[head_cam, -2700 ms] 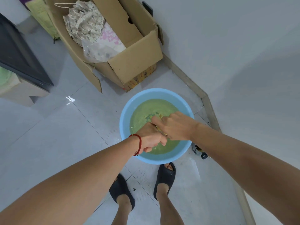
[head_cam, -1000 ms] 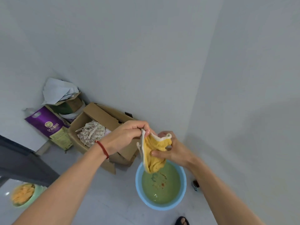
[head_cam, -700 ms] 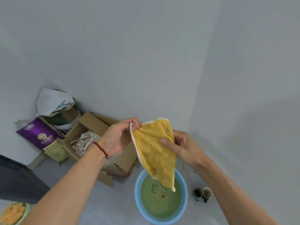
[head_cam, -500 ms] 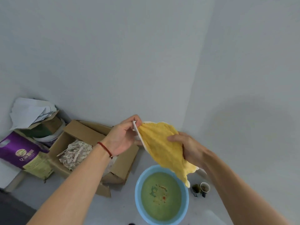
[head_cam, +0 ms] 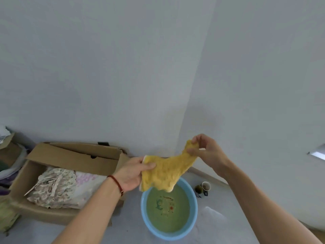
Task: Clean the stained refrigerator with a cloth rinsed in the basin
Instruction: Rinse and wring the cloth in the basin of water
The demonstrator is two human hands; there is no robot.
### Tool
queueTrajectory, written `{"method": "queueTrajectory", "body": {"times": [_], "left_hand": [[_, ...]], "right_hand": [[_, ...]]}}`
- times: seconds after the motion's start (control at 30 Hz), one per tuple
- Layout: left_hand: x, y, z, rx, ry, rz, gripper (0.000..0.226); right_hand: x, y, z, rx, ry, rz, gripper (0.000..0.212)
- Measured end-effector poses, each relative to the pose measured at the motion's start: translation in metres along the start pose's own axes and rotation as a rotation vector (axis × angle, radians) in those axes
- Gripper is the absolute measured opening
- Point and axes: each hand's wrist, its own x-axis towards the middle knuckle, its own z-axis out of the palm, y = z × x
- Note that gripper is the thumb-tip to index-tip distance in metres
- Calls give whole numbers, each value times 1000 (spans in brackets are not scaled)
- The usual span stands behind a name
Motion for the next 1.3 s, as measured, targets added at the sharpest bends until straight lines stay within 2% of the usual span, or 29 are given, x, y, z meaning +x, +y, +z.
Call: {"method": "queueTrajectory", "body": {"times": [0.07,0.13,0.2,0.27,0.3,0.37,0.43,0.5,0.53,0.6,0.7,0.77,0.83,0.87,0.93,1.0,1.07,1.1,1.17,1.23,1.3], "left_hand": [[-5,15,-4,-84,-12,94,39],[-6,31,-2,-105,-6,170,40],[-4,40,8,-82,40,195,40],[0,45,10,-44,104,182,40],[2,46,7,-26,137,171,40],[2,51,-4,35,221,151,37],[2,56,-17,107,293,125,34],[1,56,-23,148,315,123,31],[1,54,-24,160,313,127,29],[3,49,-24,229,304,141,23],[9,36,-22,410,374,151,22],[14,28,-19,408,485,183,32],[18,23,-15,376,592,256,52],[19,23,-11,376,593,290,55],[19,23,-11,375,484,310,50],[16,27,-15,412,319,290,52],[14,33,-18,644,230,277,63],[15,36,-17,850,260,293,63],[20,38,-13,1189,377,367,49],[20,40,-4,1253,503,427,31],[19,42,1,1217,538,476,34]], "right_hand": [[-3,-5,-13,-18,103,-88,33],[-7,-9,-15,356,167,-94,41],[-1,3,1,623,89,136,58],[3,27,36,605,-97,394,80],[1,35,50,599,-133,493,79],[1,48,57,578,-116,624,54],[3,60,42,471,-83,630,33],[-1,67,19,437,-168,680,13],[-4,67,11,411,-217,713,11],[-6,69,1,337,-257,745,25],[-2,68,-9,242,-93,682,48],[1,64,-18,288,10,622,50],[3,59,-31,329,55,540,43],[2,55,-39,311,58,488,39],[0,47,-52,240,20,382,37],[-2,39,-62,41,-12,275,41],[1,33,-70,-306,7,159,43],[2,31,-72,-450,32,106,39],[2,27,-75,-608,89,6,20],[-3,20,-79,-702,139,-59,3],[-9,17,-86,-716,129,-99,5]]}}
